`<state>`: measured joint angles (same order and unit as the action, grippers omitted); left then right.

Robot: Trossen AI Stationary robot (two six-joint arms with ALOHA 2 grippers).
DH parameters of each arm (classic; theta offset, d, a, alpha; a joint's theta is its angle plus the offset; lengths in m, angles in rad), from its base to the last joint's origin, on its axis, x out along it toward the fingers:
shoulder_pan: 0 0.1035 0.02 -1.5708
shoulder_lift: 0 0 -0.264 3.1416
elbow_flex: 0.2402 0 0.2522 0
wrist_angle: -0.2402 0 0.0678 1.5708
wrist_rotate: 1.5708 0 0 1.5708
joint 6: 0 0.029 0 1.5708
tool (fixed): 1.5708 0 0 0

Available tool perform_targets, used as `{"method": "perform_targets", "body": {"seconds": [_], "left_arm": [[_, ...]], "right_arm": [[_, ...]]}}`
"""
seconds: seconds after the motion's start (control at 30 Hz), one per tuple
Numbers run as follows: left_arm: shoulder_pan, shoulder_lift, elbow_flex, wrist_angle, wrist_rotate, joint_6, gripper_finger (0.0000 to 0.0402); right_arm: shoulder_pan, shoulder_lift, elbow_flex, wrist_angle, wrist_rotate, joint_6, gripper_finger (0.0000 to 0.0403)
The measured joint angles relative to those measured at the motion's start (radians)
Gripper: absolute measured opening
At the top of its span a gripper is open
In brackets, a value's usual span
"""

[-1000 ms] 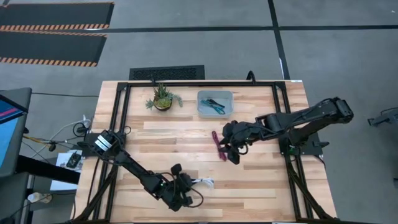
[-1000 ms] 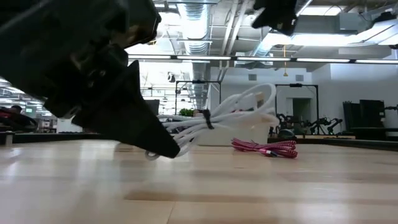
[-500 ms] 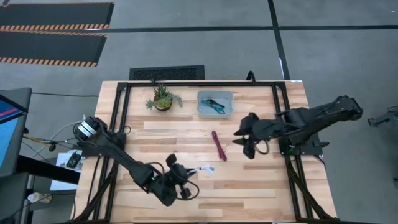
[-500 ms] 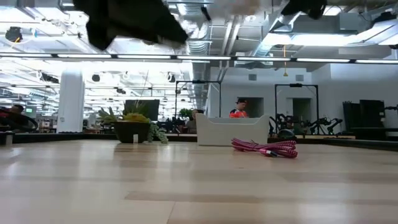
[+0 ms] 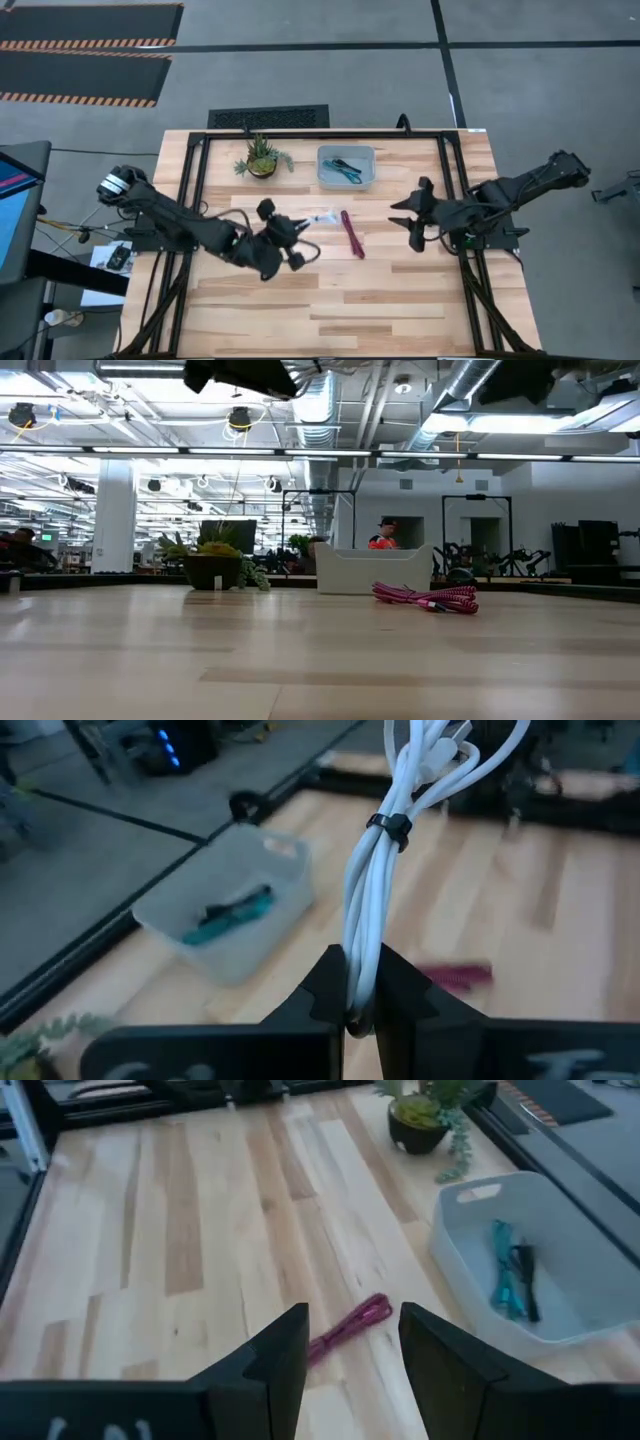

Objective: Pick and place USB-C Cables
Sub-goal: Put the white charger cable into the white bin

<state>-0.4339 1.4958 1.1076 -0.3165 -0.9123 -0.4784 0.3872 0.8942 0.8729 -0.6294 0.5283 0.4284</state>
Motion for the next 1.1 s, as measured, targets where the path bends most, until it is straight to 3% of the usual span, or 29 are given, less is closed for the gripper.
{"method": "perform_targets", "body": {"seconds": [0.3,0.43,0.63,0.8,1.0,1.1], "left_arm": [[0.065,-0.058,-0.001,0.346,0.143,0.250,0.0006],[0.067,-0.068,0.000,0.472,0.145,0.347,0.0006],[0.070,-0.054,-0.004,0.483,0.149,0.336,0.0006],[0.091,-0.067,-0.133,0.637,0.208,0.310,0.0006],[0.148,-0.086,-0.293,0.956,0.449,0.311,0.0006],[0.169,-0.113,-0.335,1.012,0.492,0.259,0.0006]], "right_arm": [[0.007,-0.091,-0.194,0.445,-0.003,-0.209,0.0182],[-0.004,-0.098,-0.209,0.573,-0.004,-0.318,0.0182],[-0.004,-0.114,-0.255,0.651,-0.028,-0.332,0.0182],[-0.004,-0.149,-0.358,0.752,-0.042,-0.260,0.0182],[0.002,-0.178,-0.392,0.825,-0.056,-0.169,0.0182],[0.019,-0.176,-0.392,0.854,-0.060,-0.166,0.0182]]}}
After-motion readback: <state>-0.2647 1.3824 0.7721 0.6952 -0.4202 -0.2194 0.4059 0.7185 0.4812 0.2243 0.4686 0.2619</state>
